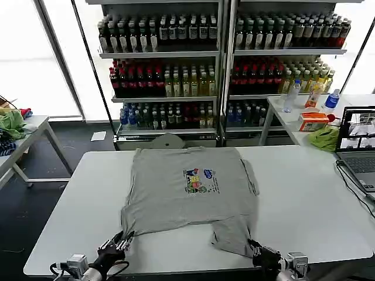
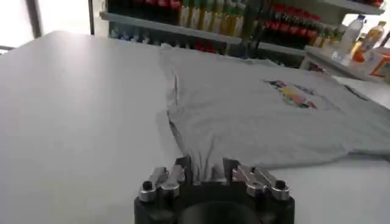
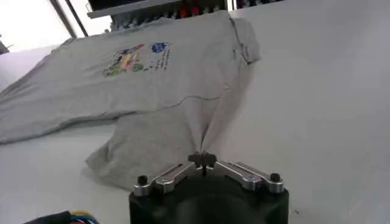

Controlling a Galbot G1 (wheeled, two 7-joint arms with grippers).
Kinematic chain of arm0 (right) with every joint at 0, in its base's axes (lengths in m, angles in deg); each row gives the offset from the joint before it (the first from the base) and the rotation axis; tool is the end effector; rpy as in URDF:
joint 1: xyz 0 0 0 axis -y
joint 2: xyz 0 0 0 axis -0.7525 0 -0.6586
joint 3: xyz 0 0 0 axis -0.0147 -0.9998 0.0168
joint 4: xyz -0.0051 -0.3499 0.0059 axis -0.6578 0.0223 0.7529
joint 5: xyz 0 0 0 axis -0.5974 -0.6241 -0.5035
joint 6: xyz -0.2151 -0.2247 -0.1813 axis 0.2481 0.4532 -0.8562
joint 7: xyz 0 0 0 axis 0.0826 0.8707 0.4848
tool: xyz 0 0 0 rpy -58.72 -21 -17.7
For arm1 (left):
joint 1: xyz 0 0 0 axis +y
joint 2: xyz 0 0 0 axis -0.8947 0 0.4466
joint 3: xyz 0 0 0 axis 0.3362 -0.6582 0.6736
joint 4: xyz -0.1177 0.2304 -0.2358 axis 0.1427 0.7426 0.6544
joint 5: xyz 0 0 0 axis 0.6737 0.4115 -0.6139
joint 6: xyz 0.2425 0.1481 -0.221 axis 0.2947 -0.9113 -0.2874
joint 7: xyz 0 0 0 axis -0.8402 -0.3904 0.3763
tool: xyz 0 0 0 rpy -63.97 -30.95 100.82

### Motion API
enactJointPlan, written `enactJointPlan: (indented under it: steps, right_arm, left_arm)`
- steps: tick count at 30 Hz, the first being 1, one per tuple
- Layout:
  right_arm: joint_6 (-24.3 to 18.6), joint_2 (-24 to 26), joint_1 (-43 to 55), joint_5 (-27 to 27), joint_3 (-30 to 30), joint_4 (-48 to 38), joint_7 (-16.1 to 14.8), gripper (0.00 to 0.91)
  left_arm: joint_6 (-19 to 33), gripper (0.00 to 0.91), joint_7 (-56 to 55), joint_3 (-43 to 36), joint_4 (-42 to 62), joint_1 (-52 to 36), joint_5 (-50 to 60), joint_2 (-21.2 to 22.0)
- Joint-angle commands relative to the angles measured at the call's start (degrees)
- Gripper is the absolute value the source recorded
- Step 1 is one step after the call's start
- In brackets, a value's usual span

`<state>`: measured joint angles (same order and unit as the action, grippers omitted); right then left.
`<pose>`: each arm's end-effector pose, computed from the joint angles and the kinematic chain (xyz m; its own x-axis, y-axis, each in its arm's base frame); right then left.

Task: Fold and organize the clothes.

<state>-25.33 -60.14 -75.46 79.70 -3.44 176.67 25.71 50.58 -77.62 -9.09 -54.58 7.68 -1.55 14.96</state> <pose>0.1688 -0.0581 -0.2732 -0.7570 -0.2249 0.6135 -0.1296 0.9719 0.1963 0.1718 0.0835 -0.3161 -0.8240 0.2086 0.5268 0.1092 0.9708 -0.2136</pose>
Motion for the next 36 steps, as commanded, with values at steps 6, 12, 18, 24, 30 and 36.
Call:
enactJointPlan:
  steps: [6,12,18,24,30,36]
  right_arm:
    - [-3.13,0.12,-1.08,0.16,0.35,0.28,-2.09,0.000]
    - [-6.97,2.10,-3.45,-0.28,1.32,2.29,-6.98,0.000]
    - [-7.54,5.44,-6.12,-0.14,2.44,5.58,-8.60,0.000]
    - [-8.61,7.85,-11.36,-0.18,5.53,7.52,-9.95,0.000]
    - [-10.50,10.89,-18.32,-1.02,8.69,8.16,-11.22,0.000]
    - [-10.90,14.16,-22.20,-1.10,9.43,9.05,-10.74,0.000]
  left_arm:
    - [0.97,0.010,-0.11,-0.07,1.43,0.49,0.41,0.90]
    - [0.78,0.010,-2.34,1.08,-0.77,1.61,-1.52,1.71]
    - [-0.82,0.010,-2.50,3.81,-5.16,5.66,-0.76,1.83]
    - [-0.13,0.010,-2.72,7.52,-7.30,11.87,-0.80,1.88]
    - [-0.77,0.010,-2.63,9.64,-8.79,15.58,-0.02,3.31]
    - [-2.25,0.010,-2.49,11.61,-10.32,18.88,0.94,3.33]
